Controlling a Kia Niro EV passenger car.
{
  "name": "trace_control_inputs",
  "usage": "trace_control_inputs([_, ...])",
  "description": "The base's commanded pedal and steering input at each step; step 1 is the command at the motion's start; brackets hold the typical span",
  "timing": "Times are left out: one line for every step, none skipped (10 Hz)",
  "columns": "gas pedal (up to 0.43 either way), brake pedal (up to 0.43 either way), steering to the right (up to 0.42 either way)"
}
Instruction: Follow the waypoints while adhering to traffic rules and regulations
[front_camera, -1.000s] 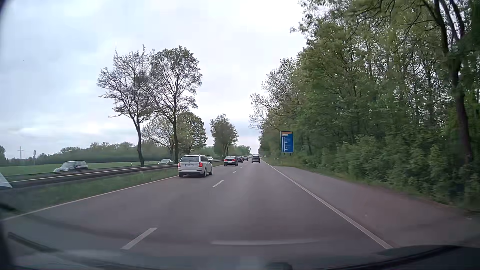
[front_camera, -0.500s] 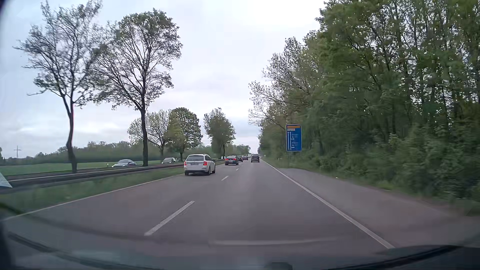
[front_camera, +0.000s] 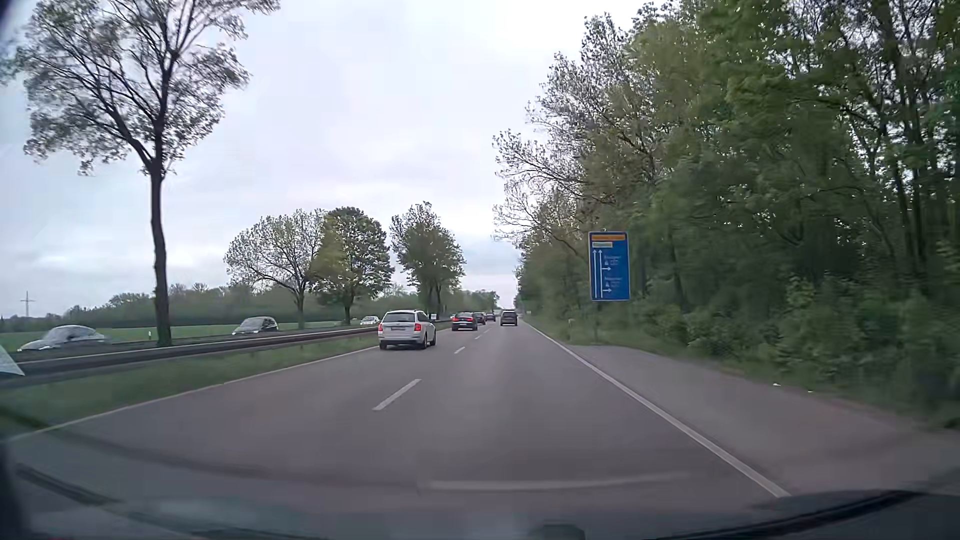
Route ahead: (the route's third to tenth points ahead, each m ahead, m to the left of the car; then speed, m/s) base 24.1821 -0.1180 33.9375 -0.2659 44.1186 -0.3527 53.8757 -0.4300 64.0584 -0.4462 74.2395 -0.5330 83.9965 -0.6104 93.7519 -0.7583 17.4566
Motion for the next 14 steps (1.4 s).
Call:
trace_control_inputs([0.197, 0.000, 0.000])
trace_control_inputs([0.197, 0.000, 0.000])
trace_control_inputs([0.197, 0.000, 0.000])
trace_control_inputs([0.197, 0.000, 0.000])
trace_control_inputs([0.197, 0.000, 0.000])
trace_control_inputs([0.197, 0.000, 0.000])
trace_control_inputs([0.197, 0.000, 0.000])
trace_control_inputs([0.197, 0.000, 0.000])
trace_control_inputs([0.197, 0.000, 0.000])
trace_control_inputs([0.197, 0.000, 0.000])
trace_control_inputs([0.197, 0.000, 0.000])
trace_control_inputs([0.197, 0.000, 0.000])
trace_control_inputs([0.197, 0.000, 0.000])
trace_control_inputs([0.197, 0.000, 0.000])
